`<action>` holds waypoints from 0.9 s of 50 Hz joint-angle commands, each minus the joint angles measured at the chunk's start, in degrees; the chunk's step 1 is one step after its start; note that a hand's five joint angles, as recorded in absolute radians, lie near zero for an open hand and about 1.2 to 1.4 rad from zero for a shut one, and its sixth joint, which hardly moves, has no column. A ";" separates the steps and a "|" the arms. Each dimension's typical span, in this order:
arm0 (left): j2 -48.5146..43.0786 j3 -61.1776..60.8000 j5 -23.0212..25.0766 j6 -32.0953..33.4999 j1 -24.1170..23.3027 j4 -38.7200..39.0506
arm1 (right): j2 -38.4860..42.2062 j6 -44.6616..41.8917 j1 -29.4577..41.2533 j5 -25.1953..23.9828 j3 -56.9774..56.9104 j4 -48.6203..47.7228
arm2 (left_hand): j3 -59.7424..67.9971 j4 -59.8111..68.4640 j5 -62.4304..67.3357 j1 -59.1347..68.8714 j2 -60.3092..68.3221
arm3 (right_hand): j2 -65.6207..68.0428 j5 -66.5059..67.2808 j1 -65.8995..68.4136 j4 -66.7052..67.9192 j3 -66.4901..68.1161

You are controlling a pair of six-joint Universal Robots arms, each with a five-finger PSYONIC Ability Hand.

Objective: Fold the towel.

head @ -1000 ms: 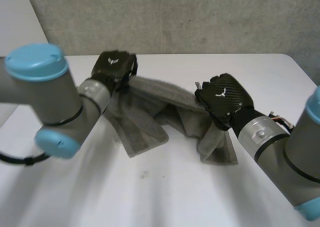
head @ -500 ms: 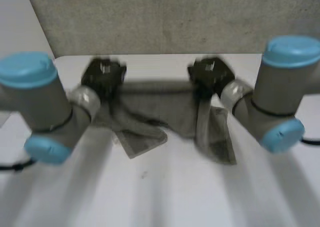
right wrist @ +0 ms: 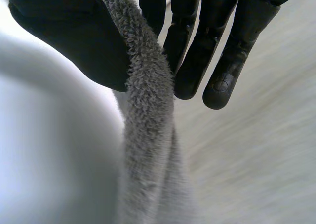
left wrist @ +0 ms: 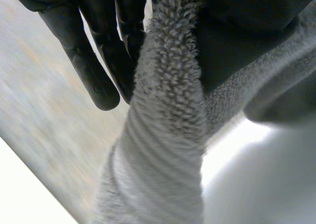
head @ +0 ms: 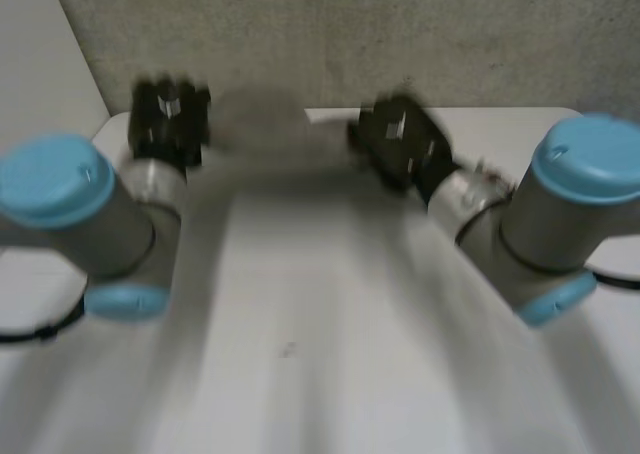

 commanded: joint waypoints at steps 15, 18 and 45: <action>8.96 -20.20 -5.55 -0.13 -7.61 -19.02 | -0.23 -3.15 -0.91 10.80 7.84 13.70 | -23.97 -24.05 -23.69 -22.76 -24.04 | 12.57 13.24 24.07 11.57 12.36; 11.49 -19.68 -5.55 0.40 -9.27 -23.48 | -1.29 -3.33 -0.91 10.71 9.51 12.99 | -55.25 -55.34 -54.98 -54.05 -55.33 | 12.57 13.24 24.07 11.57 12.36; 1.94 5.19 10.18 0.05 1.70 -39.31 | -2.00 -3.77 -0.11 10.01 17.61 5.78 | -43.48 -43.57 -43.21 -42.28 -43.56 | 12.57 13.24 24.07 11.57 12.36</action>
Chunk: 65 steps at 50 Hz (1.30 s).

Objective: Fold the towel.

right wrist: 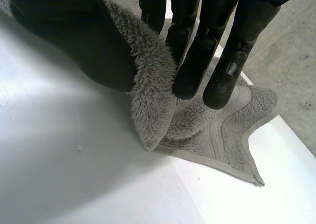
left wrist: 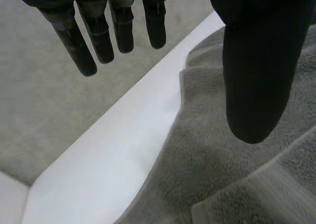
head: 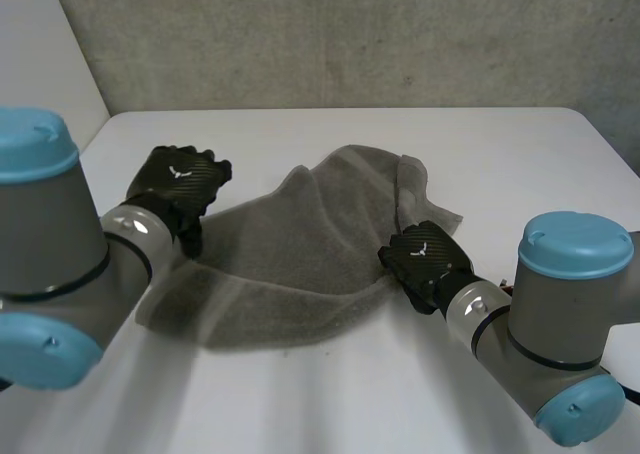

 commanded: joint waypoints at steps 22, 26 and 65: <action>-17.29 7.43 3.67 -0.15 3.48 -9.84 | 0.18 -0.09 -0.08 -0.09 0.70 -0.01 | 25.44 25.41 25.35 25.08 25.44 | 12.57 13.09 24.07 11.57 12.36; -17.29 7.17 3.67 -0.06 3.48 -9.84 | 0.27 -0.09 -0.08 -0.09 0.70 -0.01 | 25.28 25.25 25.19 24.92 25.28 | 12.57 13.09 24.07 11.57 12.36; -19.13 6.29 3.41 0.20 3.66 -5.62 | 0.80 -2.11 -0.08 0.00 1.05 -0.10 | 32.64 32.61 32.55 32.28 32.64 | 12.57 13.09 24.07 11.57 12.36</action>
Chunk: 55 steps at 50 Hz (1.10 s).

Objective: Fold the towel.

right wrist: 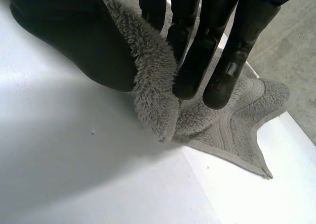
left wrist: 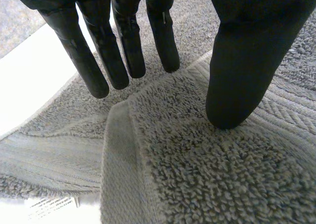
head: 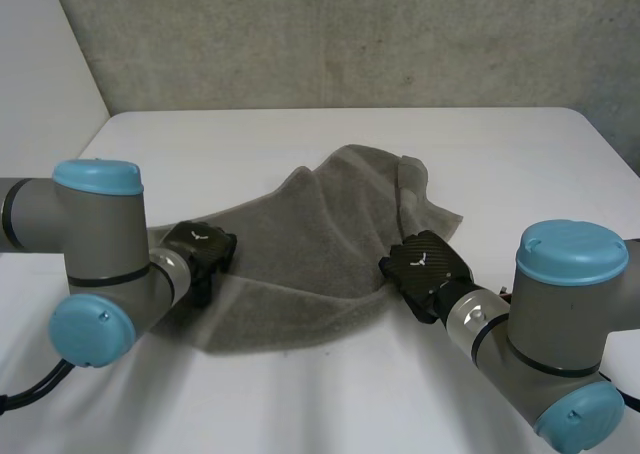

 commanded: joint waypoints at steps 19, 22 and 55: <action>7.30 -1.90 -6.51 -1.06 -0.09 0.91 | -0.18 0.01 -0.18 0.70 -0.51 0.00 | 43.89 43.91 43.93 43.65 43.89 | 12.57 12.90 24.07 11.57 12.36; 11.17 -3.75 -6.42 -1.50 -0.70 2.05 | -0.71 0.27 -0.53 0.88 -0.69 0.09 | 43.89 43.91 43.93 43.65 43.89 | 12.57 12.90 24.07 11.57 12.36; 40.00 -9.90 -7.12 -4.48 -4.13 15.94 | -27.33 19.00 -6.59 -0.96 -20.28 20.19 | 43.89 43.91 43.93 43.65 43.89 | 12.57 12.90 24.07 11.57 12.36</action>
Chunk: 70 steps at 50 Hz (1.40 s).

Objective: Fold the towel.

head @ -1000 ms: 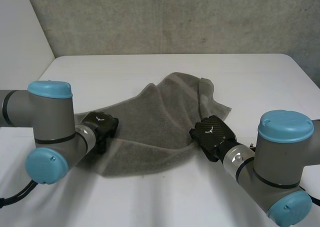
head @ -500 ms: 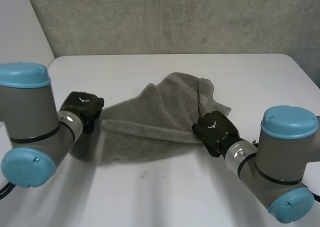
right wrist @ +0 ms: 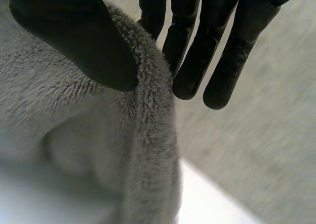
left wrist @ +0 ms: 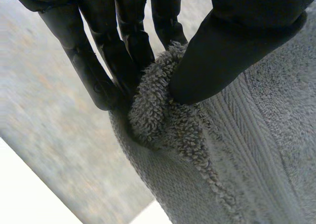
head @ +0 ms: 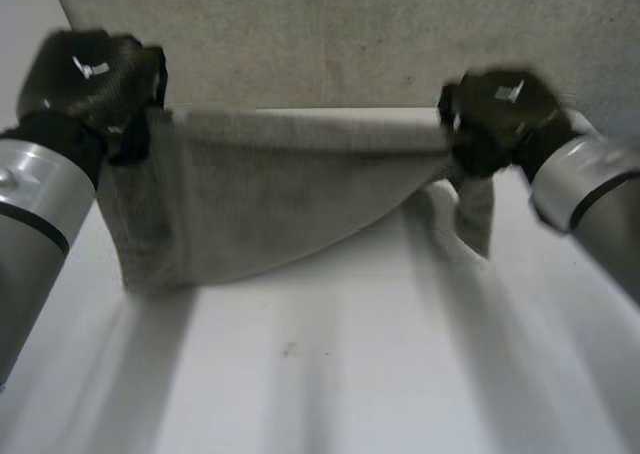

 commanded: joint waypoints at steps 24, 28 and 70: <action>-33.95 15.01 0.35 -1.99 0.52 4.45 | 25.14 -17.92 -0.04 2.73 -22.48 14.91 | 10.44 10.26 11.49 13.17 10.33 | 12.57 12.87 24.07 11.57 12.36; -38.36 30.82 -0.09 -1.98 0.44 4.62 | 28.48 -20.64 0.04 8.51 -31.68 7.56 | 10.44 10.26 11.49 13.17 10.33 | 12.57 12.87 24.07 11.57 12.36; -22.39 -11.30 -0.27 -2.86 6.15 22.99 | 19.17 -19.96 6.11 -0.70 5.46 2.16 | 10.44 10.26 11.49 13.17 10.33 | 12.57 12.87 24.07 11.57 12.36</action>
